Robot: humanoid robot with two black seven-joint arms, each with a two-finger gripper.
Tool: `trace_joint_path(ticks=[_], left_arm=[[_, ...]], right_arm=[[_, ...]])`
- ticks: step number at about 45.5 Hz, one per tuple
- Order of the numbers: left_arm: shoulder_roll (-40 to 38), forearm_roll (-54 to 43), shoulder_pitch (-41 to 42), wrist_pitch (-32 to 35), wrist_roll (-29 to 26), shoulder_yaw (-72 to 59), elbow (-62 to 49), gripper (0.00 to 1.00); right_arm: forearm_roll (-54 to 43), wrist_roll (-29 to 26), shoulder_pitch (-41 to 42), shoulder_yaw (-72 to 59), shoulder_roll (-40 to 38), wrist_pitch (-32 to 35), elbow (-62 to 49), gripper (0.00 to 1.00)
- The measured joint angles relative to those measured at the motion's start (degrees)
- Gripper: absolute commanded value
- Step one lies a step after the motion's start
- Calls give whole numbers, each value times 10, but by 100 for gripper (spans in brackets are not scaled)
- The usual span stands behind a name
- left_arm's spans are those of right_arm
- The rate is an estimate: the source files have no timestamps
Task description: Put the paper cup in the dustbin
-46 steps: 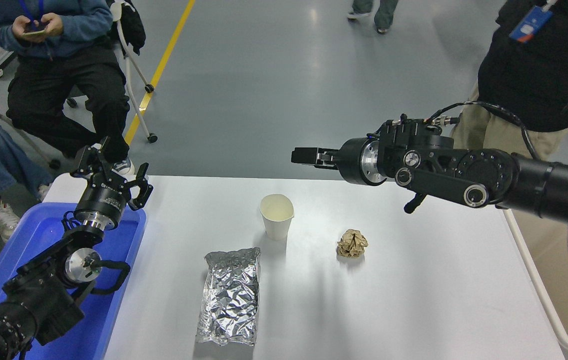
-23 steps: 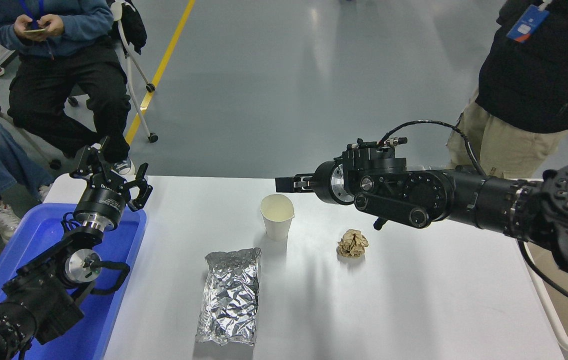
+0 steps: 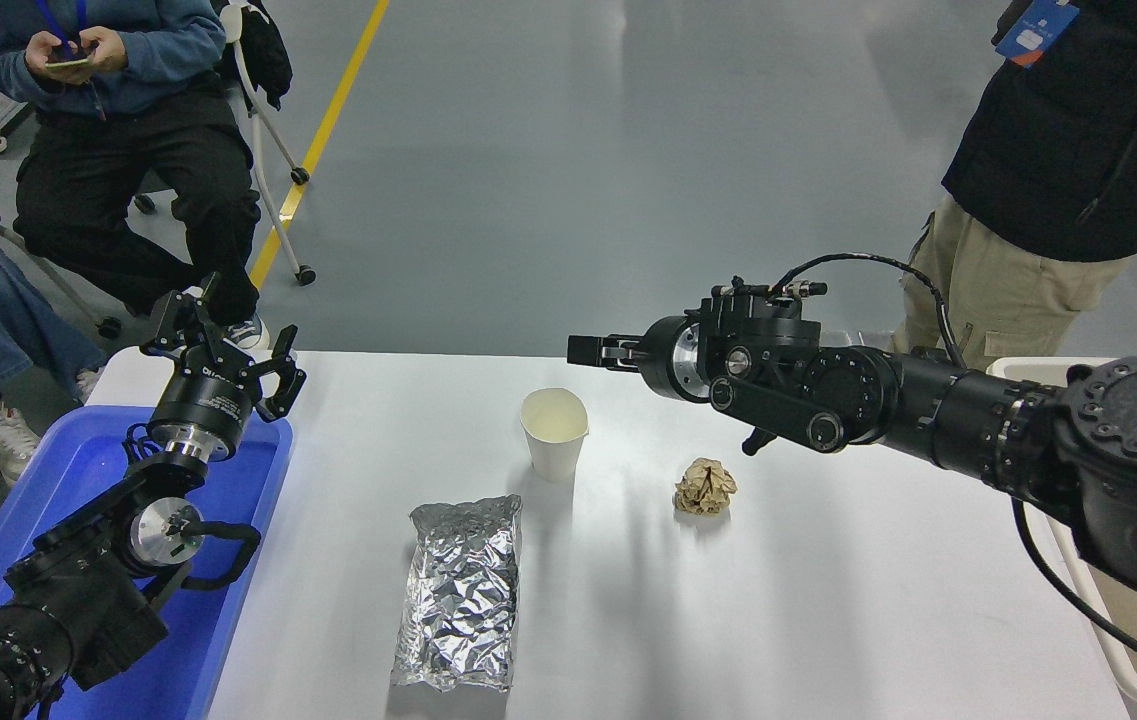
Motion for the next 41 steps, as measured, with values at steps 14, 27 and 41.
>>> trace_joint_path(ticks=[14,27,41], left_arm=[[0,0,0,0,0,0,0,100],[0,0,0,0,0,0,0,100],[0,0,0,0,0,0,0,100]], right_arm=[[-13,2,-46,9,0,4,18,99],[-16,3,-65,30,1,1,42,99],[-18,3,-72,50,1,-6,48,99]])
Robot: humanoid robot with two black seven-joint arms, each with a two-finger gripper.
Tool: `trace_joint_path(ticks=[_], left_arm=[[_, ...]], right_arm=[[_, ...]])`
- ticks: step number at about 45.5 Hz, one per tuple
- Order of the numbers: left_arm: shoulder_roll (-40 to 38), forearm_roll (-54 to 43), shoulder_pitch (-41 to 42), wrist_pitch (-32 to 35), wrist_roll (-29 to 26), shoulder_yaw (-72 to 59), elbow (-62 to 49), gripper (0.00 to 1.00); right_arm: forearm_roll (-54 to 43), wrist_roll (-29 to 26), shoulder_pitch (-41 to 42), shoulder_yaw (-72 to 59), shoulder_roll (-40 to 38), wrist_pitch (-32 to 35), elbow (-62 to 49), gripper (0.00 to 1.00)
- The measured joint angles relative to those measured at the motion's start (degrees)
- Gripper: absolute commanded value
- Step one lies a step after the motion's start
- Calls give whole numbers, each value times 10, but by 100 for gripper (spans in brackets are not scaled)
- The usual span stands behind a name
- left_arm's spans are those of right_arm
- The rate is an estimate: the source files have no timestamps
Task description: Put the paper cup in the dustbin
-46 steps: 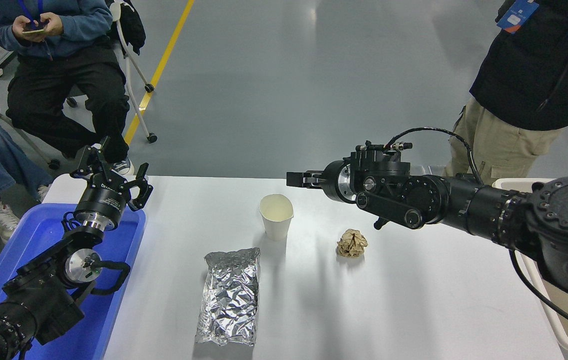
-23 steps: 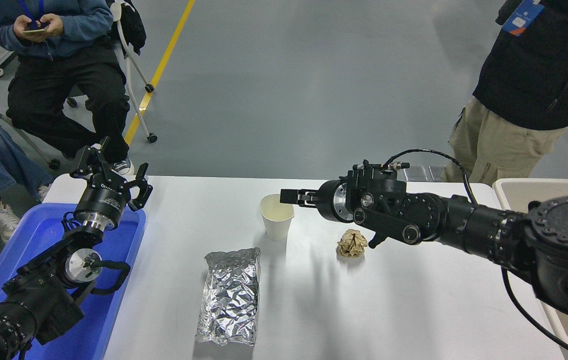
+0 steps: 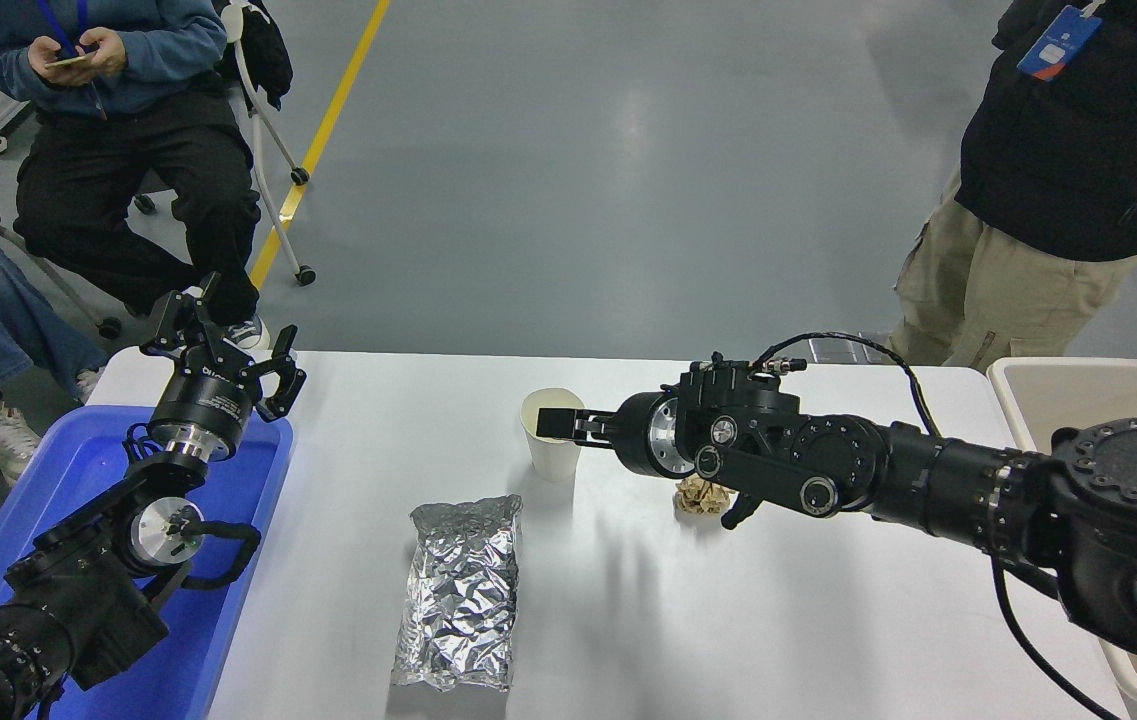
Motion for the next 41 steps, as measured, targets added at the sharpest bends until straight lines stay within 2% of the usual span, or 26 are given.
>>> trace_joint_path(ticks=[11,15,23,26,34,35,36,37,41], left_arm=[[0,0,0,0,0,0,0,100],[0,0,0,0,0,0,0,100],[0,0,0,0,0,0,0,100],[0,0,0,0,0,0,0,100],[0,0,0,0,0,0,0,100],[0,0,0,0,0,0,0,100],[0,0,0,0,0,0,0,100],[0,0,0,0,0,0,0,100],[0,0,0,0,0,0,0,100]], right_arm=[[-3,0,-8,0,0,-5,-6,98],[-7,0,-12,0,0,-8,-6,89],[-11,0,-17,-1,0,-23,-8,46],[-12,0,-19,-1,0,-27,-8,23],[-15,0,-22,-1,0,-32,-6,16],[-16,0,-22,-1,0,-32,-5,12],[-16,0,-22,-1,0,-32,-5,2],[-18,0,-22,-1,0,-33,-4,0],[-21,1,-23,-1,0,-33,-3,0]])
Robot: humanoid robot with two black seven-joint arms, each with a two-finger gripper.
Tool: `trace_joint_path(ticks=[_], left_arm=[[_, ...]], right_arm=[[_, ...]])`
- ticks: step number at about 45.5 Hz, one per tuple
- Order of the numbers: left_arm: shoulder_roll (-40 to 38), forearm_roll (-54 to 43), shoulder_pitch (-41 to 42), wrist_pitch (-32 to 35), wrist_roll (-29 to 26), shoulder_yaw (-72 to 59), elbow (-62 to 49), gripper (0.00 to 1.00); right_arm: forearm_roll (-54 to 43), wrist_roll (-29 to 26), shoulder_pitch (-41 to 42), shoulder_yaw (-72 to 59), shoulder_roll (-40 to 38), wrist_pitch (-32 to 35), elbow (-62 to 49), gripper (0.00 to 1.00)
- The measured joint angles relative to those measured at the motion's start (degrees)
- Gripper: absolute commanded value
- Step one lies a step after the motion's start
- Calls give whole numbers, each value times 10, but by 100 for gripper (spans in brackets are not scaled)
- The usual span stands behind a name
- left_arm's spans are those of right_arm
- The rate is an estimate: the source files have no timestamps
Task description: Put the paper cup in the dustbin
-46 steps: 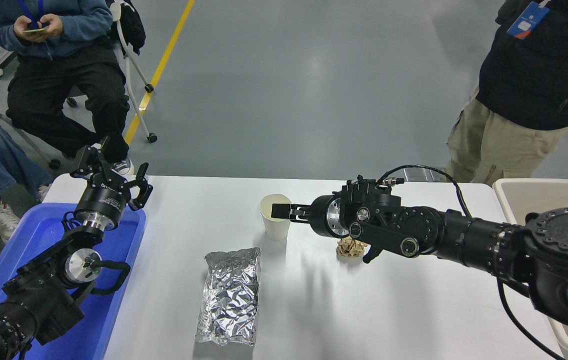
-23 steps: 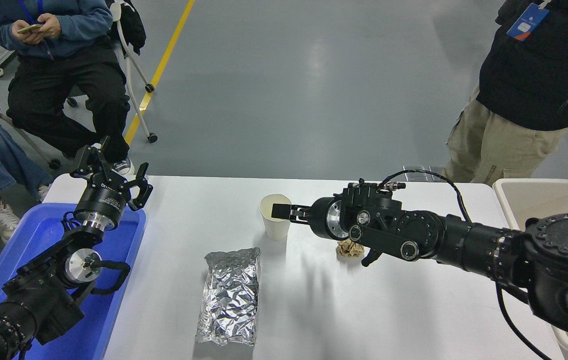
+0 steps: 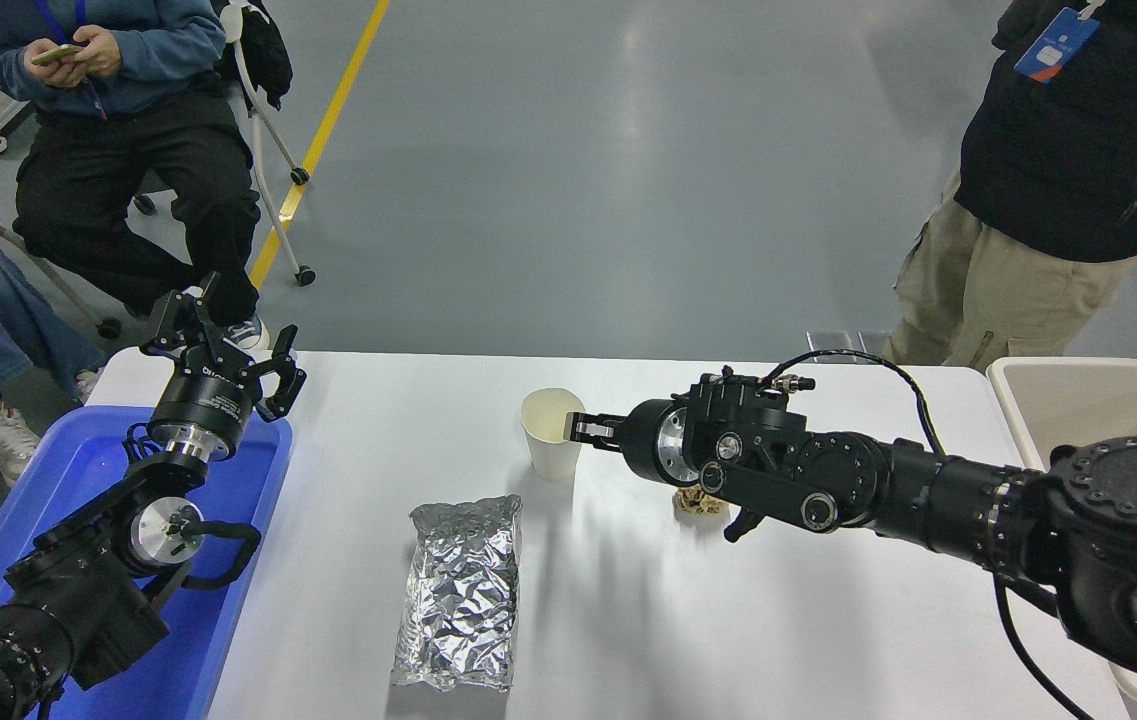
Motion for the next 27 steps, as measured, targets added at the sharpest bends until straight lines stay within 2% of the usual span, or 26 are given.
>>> trace_joint_path(ticks=[18,19,20,21,22,27], left_arm=[[0,0,0,0,0,0,0,100],[0,0,0,0,0,0,0,100],[0,0,0,0,0,0,0,100],[0,0,0,0,0,0,0,100],[0,0,0,0,0,0,0,100],[0,0,0,0,0,0,0,100]], right_arm=[[-22,13,0,0,0,-4,2,0],[-22,14,0,0,0,-4,2,15],[-22,14,0,0,0,-4,2,47],[-22,14,0,0,0,-4,2,73],[-22,14,0,-1,0,-4,2,83],[-19,15,0,0,0,-2,0,91]])
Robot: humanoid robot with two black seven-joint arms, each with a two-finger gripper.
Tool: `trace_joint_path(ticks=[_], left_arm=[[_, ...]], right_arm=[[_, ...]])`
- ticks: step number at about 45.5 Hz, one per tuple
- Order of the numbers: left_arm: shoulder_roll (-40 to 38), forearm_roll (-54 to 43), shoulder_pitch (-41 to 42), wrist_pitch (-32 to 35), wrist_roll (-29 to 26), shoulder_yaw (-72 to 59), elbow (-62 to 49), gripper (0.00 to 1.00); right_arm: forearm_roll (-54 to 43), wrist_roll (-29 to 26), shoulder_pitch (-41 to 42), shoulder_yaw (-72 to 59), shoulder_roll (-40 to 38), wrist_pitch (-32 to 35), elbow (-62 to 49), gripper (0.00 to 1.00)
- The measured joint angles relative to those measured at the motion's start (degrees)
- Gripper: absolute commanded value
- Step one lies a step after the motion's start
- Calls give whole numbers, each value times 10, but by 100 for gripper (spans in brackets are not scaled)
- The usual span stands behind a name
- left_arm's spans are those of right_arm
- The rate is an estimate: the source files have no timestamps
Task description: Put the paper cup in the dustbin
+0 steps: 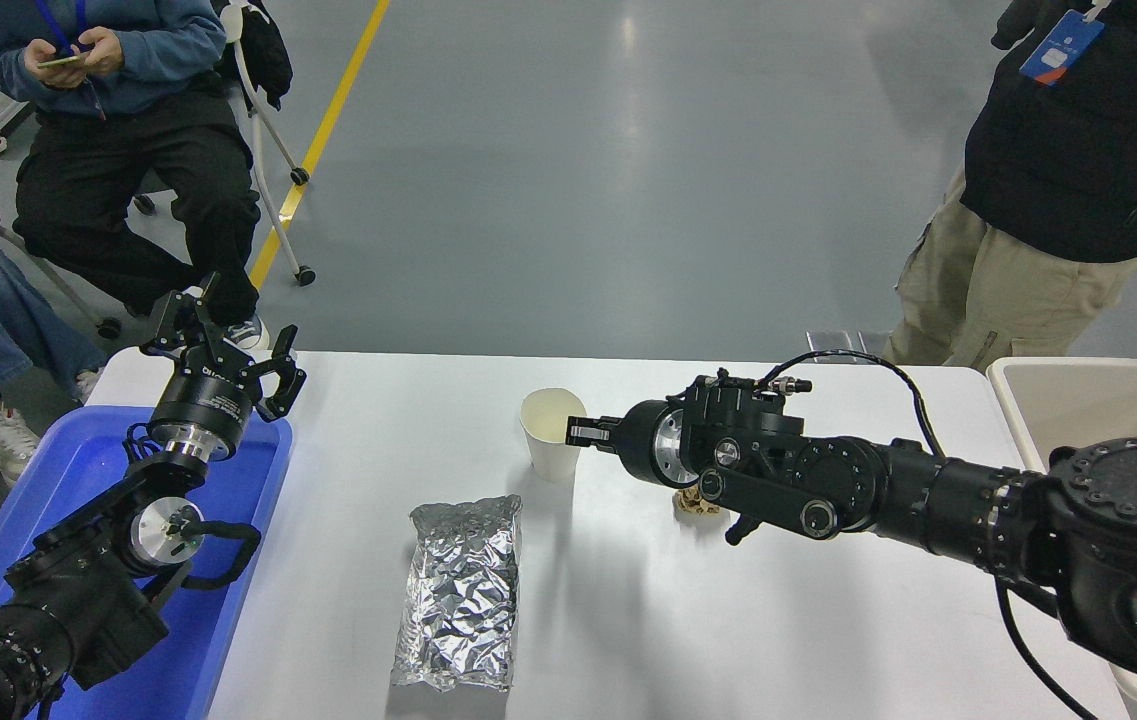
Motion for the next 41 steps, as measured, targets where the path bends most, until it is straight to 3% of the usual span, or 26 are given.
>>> trace_joint_path(ticks=[4,41], left_arm=[[0,0,0,0,0,0,0,100],[0,0,0,0,0,0,0,100]], right_arm=[[2,0,0,1,0,1,-1,99],[74,-35,1,13,0,-26,-7,98]])
